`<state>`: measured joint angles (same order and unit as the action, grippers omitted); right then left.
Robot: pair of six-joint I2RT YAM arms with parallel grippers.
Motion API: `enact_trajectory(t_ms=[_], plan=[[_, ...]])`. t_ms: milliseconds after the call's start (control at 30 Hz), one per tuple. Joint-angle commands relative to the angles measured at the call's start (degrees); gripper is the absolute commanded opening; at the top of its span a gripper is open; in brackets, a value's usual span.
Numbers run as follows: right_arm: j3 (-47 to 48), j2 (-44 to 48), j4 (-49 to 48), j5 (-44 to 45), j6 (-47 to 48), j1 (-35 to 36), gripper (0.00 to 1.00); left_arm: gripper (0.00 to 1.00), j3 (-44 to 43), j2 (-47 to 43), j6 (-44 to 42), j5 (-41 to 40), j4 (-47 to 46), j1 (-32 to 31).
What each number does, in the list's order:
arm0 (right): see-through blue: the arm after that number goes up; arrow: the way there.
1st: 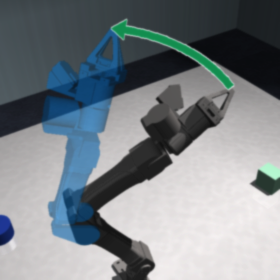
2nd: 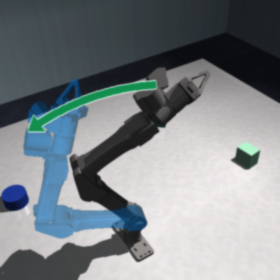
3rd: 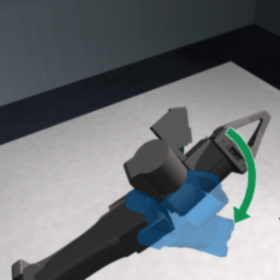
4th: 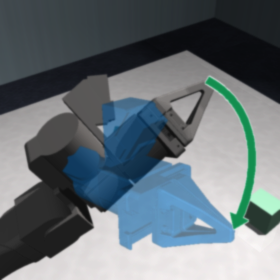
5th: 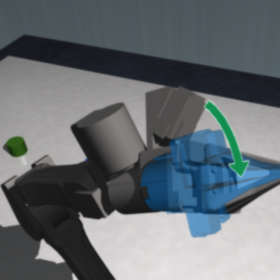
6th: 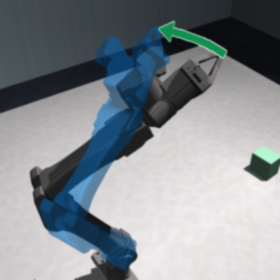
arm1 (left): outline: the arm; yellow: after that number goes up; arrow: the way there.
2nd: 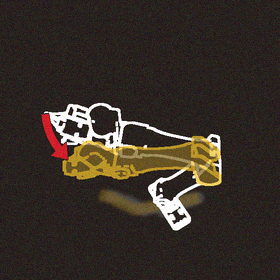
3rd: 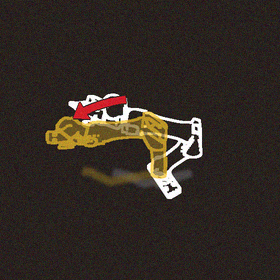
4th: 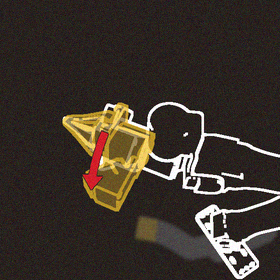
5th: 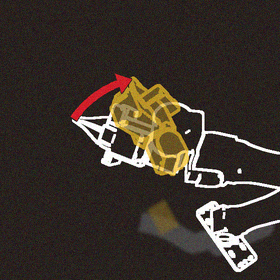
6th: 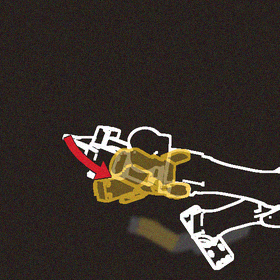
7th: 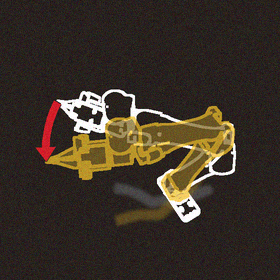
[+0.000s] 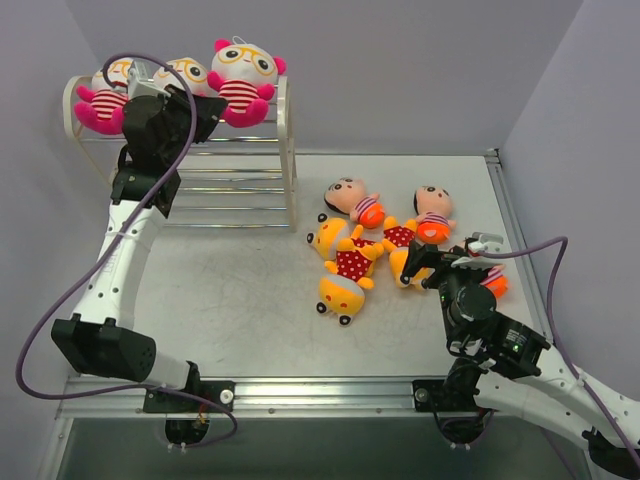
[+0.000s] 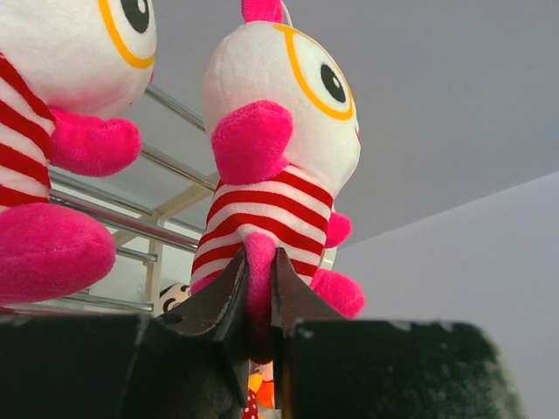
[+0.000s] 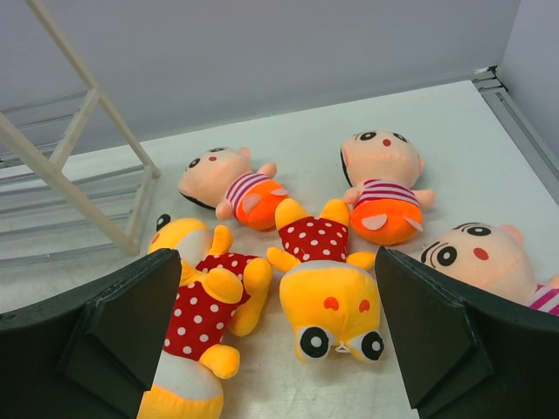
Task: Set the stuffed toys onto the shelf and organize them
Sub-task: Place the stuffed toy onto shelf
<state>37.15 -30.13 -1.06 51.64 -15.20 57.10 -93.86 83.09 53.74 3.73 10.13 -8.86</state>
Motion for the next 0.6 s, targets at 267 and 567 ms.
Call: enact_trajectory(t_ms=[267,567], plan=[[-0.1,-1.2,-1.0,1.8,-1.0,0.5,1.0,0.18,-1.1,0.6,1.5,3.1,1.0,1.6],[-0.1,-1.3,-0.9,1.8,-1.1,0.4,1.0,0.22,-2.8,2.3,0.8,4.8,3.5,2.4]])
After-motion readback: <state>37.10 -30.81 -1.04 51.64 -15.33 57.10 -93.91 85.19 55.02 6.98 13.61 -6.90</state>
